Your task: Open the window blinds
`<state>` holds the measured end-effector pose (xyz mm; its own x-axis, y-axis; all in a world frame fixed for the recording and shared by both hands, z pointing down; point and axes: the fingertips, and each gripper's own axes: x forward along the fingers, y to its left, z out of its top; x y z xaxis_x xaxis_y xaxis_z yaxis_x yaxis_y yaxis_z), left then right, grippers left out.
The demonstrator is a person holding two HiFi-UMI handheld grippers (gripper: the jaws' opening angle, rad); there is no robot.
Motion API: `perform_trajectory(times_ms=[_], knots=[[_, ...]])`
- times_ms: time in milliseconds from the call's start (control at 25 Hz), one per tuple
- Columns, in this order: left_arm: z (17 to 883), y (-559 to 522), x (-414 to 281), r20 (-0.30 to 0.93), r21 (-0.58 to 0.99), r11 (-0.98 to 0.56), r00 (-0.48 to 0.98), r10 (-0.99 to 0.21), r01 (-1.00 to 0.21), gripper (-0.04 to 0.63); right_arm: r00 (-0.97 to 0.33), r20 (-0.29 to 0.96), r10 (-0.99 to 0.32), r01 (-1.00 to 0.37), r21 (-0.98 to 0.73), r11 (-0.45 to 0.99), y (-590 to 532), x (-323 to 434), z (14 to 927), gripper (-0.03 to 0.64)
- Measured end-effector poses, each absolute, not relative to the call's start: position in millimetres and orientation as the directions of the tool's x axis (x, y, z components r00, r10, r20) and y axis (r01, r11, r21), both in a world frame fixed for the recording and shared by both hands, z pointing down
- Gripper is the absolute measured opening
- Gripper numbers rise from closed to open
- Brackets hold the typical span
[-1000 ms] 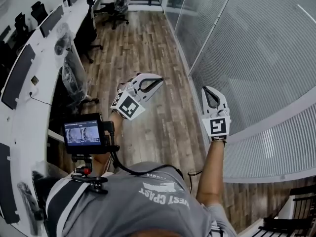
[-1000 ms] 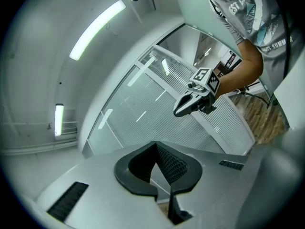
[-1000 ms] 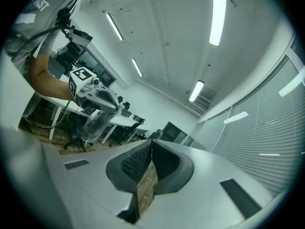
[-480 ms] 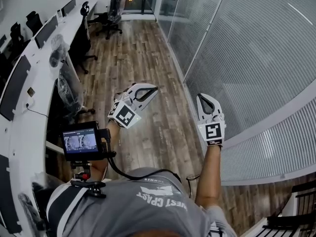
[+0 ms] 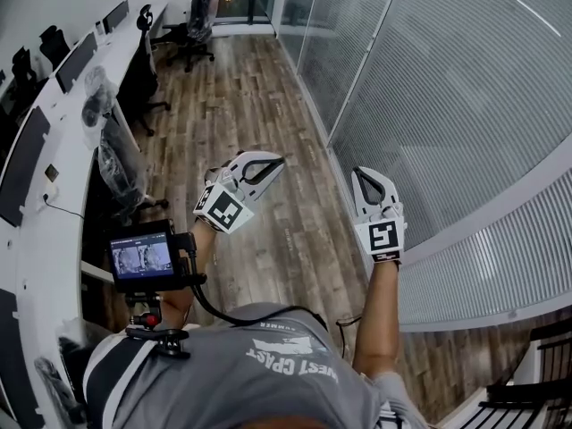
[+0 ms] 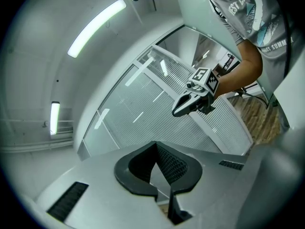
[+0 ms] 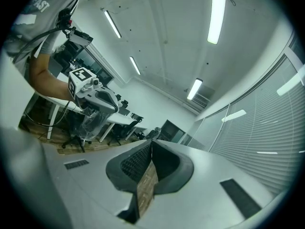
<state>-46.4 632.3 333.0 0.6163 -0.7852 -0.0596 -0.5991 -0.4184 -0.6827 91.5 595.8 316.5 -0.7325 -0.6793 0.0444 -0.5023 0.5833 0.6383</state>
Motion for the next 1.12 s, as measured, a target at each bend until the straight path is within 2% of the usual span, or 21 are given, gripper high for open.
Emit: perform_trajectory(times_ms=[640, 800, 1120], knots=[[346, 607, -11, -0.038, -0.669, -0.433, 0.61, -0.792, -0.604, 0.003, -0.74, 0.063, -0.67, -0.503, 0.609, 0.613, 562, 125, 328, 0.003], [343, 618, -21, -0.048, -0.67, -0.432, 0.616, -0.786, -0.604, 0.003, -0.74, 0.062, -0.67, -0.5, 0.614, 0.61, 575, 111, 324, 0.003], [362, 557, 21, -0.023, -0.664, -0.438, 0.602, -0.798, -0.606, 0.003, -0.752, 0.065, -0.656, -0.502, 0.589, 0.634, 512, 152, 346, 0.003]])
